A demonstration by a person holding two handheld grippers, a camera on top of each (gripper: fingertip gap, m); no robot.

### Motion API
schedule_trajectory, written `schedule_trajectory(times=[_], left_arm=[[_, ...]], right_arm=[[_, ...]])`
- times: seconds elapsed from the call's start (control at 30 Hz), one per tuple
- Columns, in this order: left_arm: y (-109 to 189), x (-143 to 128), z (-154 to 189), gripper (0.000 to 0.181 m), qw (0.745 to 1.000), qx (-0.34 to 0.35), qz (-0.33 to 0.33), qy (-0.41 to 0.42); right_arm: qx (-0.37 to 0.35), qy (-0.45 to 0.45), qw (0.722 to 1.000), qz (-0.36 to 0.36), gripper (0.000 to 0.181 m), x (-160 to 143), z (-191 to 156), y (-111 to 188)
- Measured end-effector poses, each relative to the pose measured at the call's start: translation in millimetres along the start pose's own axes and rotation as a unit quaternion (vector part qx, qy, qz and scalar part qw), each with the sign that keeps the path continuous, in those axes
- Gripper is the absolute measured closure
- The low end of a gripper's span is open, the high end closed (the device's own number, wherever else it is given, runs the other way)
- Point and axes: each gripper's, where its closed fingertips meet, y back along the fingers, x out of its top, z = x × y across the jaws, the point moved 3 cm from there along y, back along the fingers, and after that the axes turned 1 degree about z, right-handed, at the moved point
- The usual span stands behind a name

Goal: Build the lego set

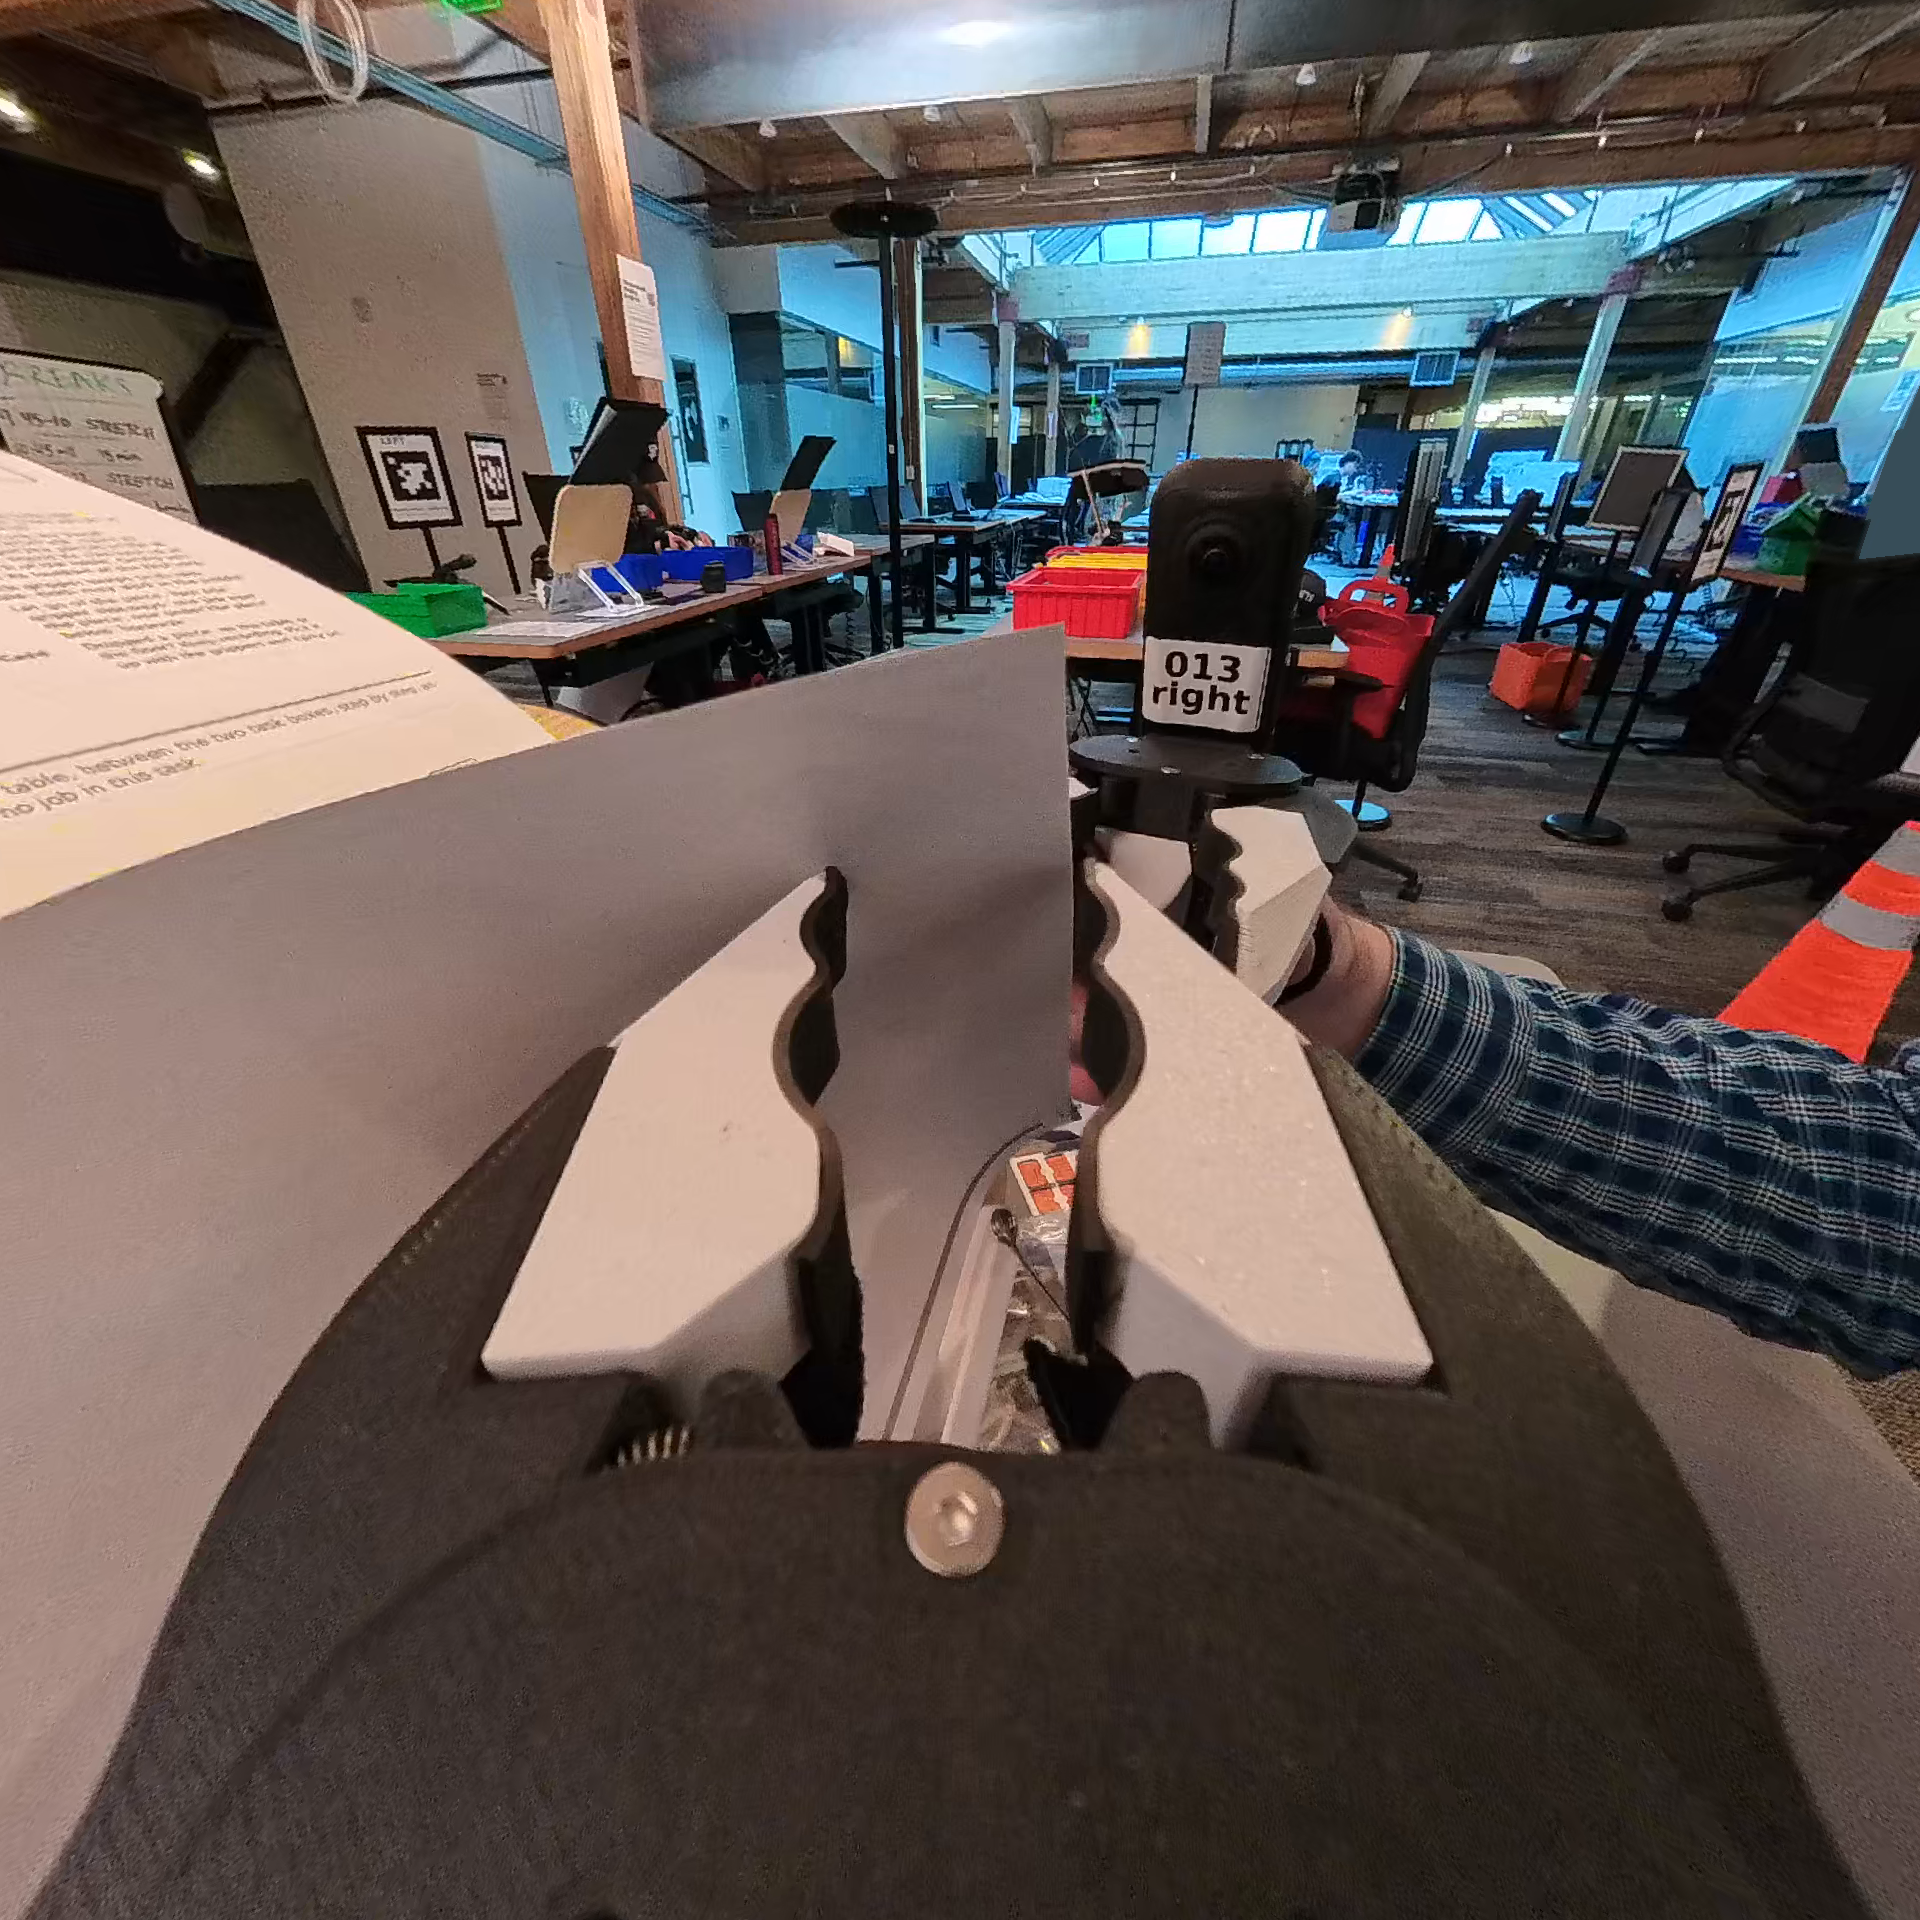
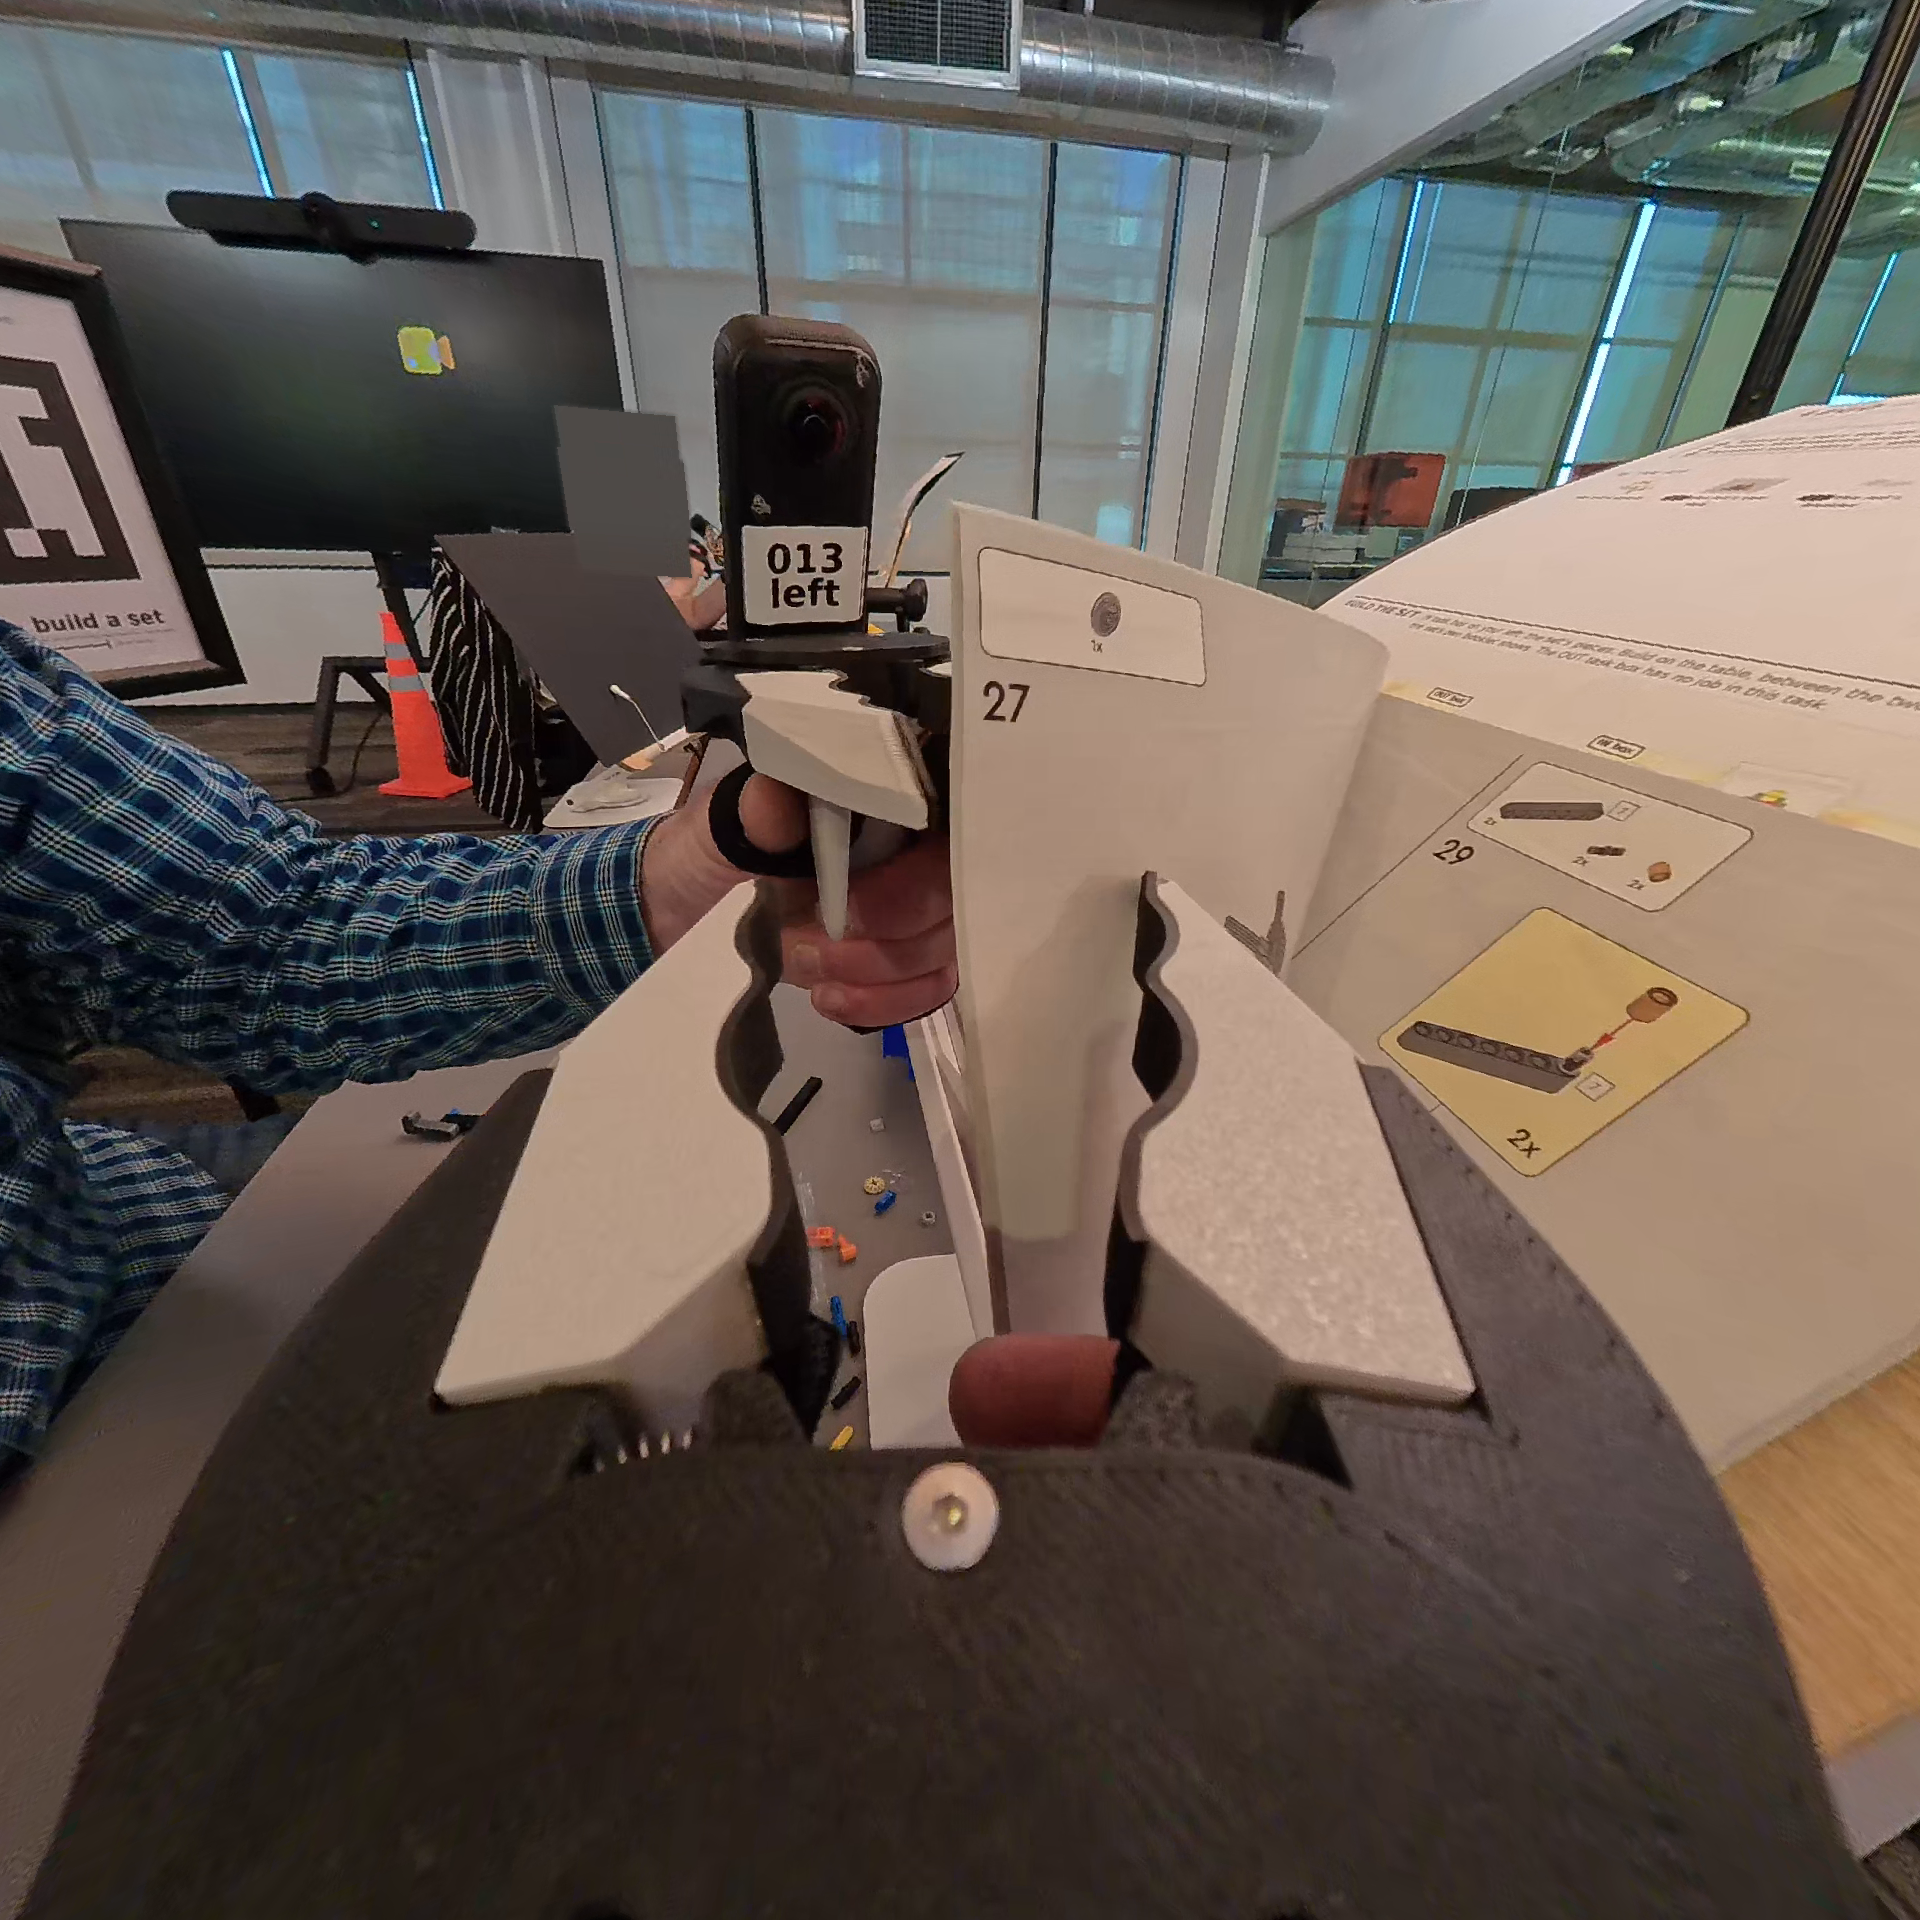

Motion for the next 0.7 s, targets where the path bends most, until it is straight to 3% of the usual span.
schedule_trajectory(times=[0.3, 0.5, 0.7], left_arm=[[-4.6, 7.2, 4.1, 0.125, 0.999, 0.034, -0.006, -0.023], [-3.2, 8.1, -0.2, 0.134, 0.998, 0.059, -0.004, -0.022], [-0.9, 7.7, -0.9, 0.135, 0.999, 0.041, 0.007, -0.015]], right_arm=[[0.005, 0.004, 1.0, 0.0, 0.112, 1.6, -1.0, -0.8], [0.011, 0.005, 1.0, 0.002, 0.112, 1.2, -2.0, -2.2], [0.015, 0.002, 1.0, 0.003, 0.113, 0.8, -2.4, -2.5]])
